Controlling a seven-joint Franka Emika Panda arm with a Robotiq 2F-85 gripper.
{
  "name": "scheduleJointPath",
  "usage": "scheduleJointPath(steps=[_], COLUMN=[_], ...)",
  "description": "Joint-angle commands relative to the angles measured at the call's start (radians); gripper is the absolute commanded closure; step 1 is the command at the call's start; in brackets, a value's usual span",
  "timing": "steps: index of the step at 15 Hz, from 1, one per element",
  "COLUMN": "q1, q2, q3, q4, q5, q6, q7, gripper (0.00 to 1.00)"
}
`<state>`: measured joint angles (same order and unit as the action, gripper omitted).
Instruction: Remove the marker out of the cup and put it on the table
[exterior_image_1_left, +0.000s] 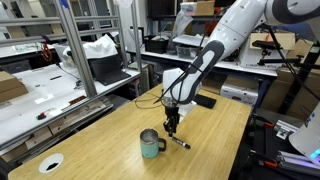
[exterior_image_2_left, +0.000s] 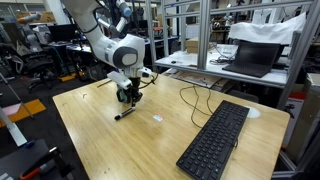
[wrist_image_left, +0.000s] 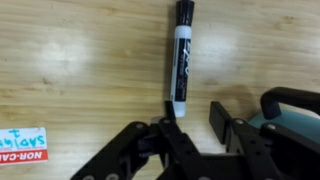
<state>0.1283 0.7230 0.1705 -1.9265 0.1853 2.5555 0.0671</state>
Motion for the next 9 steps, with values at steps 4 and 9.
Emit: scheduleJointPath(steps=[4, 9], q1=[0.147, 0.341], q2=[-0.152, -0.276], q3=[-0.108, -0.309], q4=[-0.044, -0.099], q5=[-0.141, -0.423], q6=[0.176, 0.318], q7=[0.146, 0.359], gripper=[0.06, 0.0])
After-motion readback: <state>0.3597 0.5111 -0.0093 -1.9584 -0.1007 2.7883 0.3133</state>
